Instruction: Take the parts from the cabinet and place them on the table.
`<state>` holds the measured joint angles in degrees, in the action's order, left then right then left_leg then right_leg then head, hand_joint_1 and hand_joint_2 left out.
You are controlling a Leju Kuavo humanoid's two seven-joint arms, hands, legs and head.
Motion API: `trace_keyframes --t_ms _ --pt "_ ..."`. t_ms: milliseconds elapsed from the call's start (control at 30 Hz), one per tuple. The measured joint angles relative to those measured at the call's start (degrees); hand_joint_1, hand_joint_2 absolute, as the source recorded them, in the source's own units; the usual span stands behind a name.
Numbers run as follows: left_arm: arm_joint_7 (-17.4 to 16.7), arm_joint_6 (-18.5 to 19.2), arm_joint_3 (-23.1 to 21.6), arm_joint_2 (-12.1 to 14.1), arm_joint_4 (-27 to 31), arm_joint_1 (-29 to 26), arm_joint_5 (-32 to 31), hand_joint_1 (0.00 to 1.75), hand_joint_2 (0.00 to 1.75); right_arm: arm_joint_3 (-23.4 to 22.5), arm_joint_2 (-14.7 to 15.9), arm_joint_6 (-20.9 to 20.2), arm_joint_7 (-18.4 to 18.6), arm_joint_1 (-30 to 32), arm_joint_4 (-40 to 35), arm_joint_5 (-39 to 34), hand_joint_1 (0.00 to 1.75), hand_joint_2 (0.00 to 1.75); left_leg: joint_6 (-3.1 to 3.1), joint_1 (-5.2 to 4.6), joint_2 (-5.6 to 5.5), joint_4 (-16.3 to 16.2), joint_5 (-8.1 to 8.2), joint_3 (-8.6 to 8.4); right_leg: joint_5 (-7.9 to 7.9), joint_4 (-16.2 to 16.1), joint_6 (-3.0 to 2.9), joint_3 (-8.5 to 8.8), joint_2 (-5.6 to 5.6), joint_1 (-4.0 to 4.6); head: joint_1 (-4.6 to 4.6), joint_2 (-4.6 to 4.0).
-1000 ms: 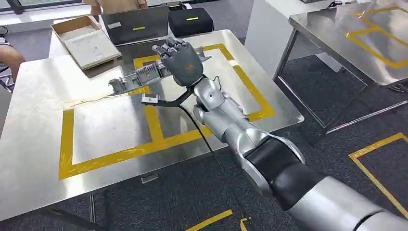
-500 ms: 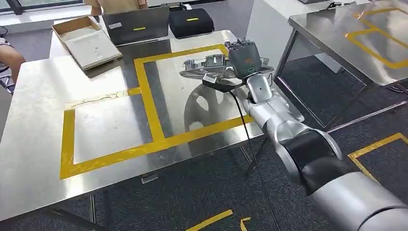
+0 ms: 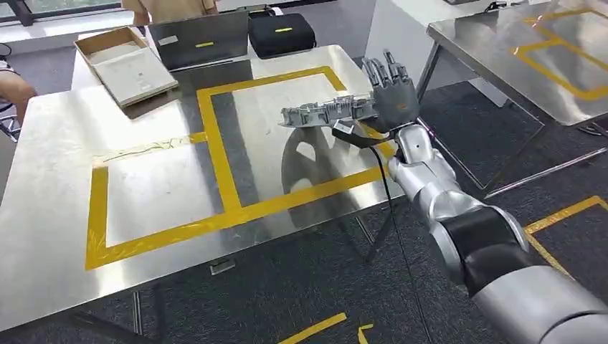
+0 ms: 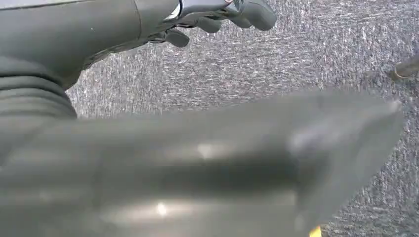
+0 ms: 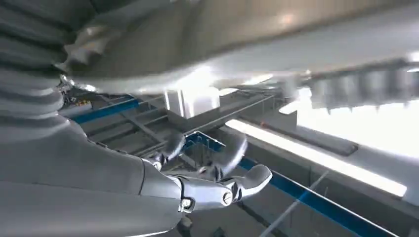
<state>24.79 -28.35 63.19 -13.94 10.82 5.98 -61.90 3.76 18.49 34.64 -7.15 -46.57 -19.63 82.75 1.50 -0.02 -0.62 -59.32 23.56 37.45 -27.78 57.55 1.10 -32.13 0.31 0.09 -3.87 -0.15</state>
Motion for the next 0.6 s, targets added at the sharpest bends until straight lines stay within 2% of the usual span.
trace_keyframes --t_ms 133,233,400,600 --pt "-0.85 0.17 -0.04 -0.11 -0.02 0.1 0.0 0.0 0.0 -0.04 0.13 -0.55 -0.31 -0.01 0.0 0.48 0.0 0.0 -0.01 0.0 0.0 0.02 0.0 -0.01 -0.01 0.01 -0.01 0.0 0.0 0.0 0.0 -0.02" --pt "-1.6 0.59 -0.04 -0.28 -0.02 0.11 0.04 0.0 0.0 -0.04 0.13 -1.79 -3.71 -0.01 0.0 0.22 0.0 0.0 -0.01 0.0 0.0 0.03 0.01 -0.01 -0.01 0.01 -0.02 0.01 0.0 0.0 0.0 0.0" --pt "-1.73 3.01 -0.04 -0.33 -0.02 0.14 0.81 0.0 0.0 -0.04 -0.11 -9.41 -13.73 -0.13 0.0 -1.03 0.0 0.0 -0.01 0.0 -0.05 0.05 0.01 0.0 -0.03 0.02 -0.04 0.03 -0.02 0.0 0.0 0.0" --pt "-1.81 5.7 -0.04 -0.31 -0.02 0.82 0.9 0.0 0.0 -0.04 -0.28 -18.08 -23.96 -0.91 0.0 -3.24 0.0 0.0 -0.02 -0.01 -0.03 0.06 0.01 -0.01 -0.02 0.03 -0.04 0.03 -0.03 0.01 0.0 0.0"
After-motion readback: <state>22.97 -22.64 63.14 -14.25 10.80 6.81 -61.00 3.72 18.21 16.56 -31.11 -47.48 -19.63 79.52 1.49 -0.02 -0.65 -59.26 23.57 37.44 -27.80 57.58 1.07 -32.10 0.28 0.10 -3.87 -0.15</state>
